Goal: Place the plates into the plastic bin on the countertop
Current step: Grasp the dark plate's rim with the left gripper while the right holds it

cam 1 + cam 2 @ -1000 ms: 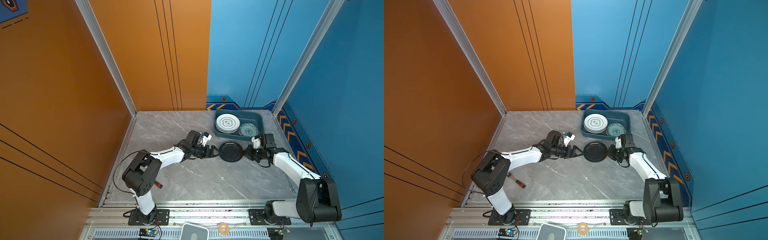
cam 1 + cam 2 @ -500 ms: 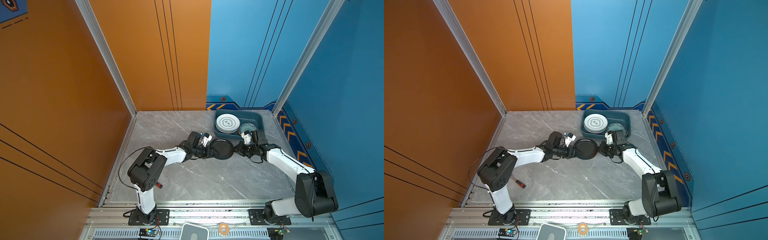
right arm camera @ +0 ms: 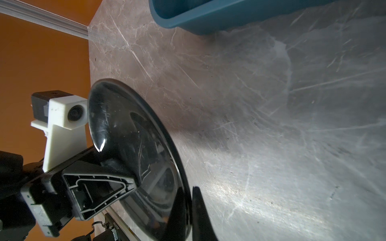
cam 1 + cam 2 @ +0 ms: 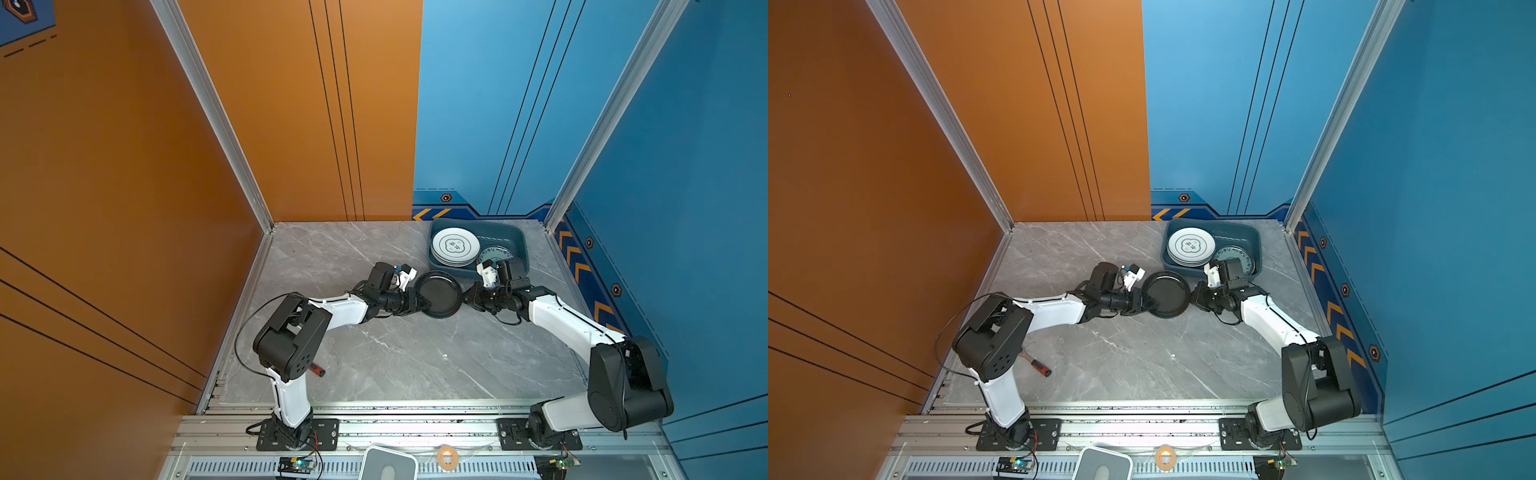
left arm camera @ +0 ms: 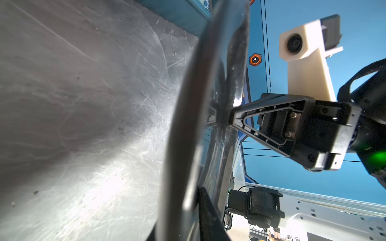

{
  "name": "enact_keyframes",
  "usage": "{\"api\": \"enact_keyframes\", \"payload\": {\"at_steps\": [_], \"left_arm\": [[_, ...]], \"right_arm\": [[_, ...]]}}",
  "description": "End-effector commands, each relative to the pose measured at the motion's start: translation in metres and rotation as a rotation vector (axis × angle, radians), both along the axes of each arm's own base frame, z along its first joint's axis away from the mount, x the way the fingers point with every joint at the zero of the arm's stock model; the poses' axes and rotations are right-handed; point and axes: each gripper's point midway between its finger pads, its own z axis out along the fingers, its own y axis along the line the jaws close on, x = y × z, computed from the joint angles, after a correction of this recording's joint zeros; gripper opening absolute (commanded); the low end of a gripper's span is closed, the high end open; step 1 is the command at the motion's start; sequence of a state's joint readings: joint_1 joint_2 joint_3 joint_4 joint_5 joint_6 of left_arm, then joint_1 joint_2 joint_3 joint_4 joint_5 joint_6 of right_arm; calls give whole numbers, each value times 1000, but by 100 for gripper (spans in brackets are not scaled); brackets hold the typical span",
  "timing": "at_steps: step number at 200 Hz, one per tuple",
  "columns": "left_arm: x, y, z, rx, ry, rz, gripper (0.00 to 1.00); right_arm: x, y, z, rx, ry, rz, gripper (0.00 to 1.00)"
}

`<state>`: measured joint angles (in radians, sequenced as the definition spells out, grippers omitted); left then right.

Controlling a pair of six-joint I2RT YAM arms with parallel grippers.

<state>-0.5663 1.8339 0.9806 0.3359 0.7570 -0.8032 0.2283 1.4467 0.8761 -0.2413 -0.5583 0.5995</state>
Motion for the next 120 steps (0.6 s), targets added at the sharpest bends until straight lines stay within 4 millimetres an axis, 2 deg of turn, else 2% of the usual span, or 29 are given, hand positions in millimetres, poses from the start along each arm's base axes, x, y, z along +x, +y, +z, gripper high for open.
{"api": "enact_keyframes", "payload": {"at_steps": [1,6,11,49,78,100,120], "left_arm": [[-13,-7,10,-34,-42,-66,17],[-14,-7,10,-36,-41,-67,16],[-13,-7,11,-37,-41,-66,0],[-15,-6,12,-42,-36,-68,0],[-18,-8,16,-56,-30,-80,0],[-20,-9,19,-65,-28,-90,0],[-23,-11,25,-82,-27,-108,0]], "right_arm": [[5,11,10,38,-39,21,0],[6,11,11,40,-41,22,0],[6,12,11,41,-43,23,0],[5,15,10,49,-51,37,0],[7,17,14,58,-90,55,28],[10,21,18,68,-138,94,39],[12,26,17,83,-172,145,41]]}}
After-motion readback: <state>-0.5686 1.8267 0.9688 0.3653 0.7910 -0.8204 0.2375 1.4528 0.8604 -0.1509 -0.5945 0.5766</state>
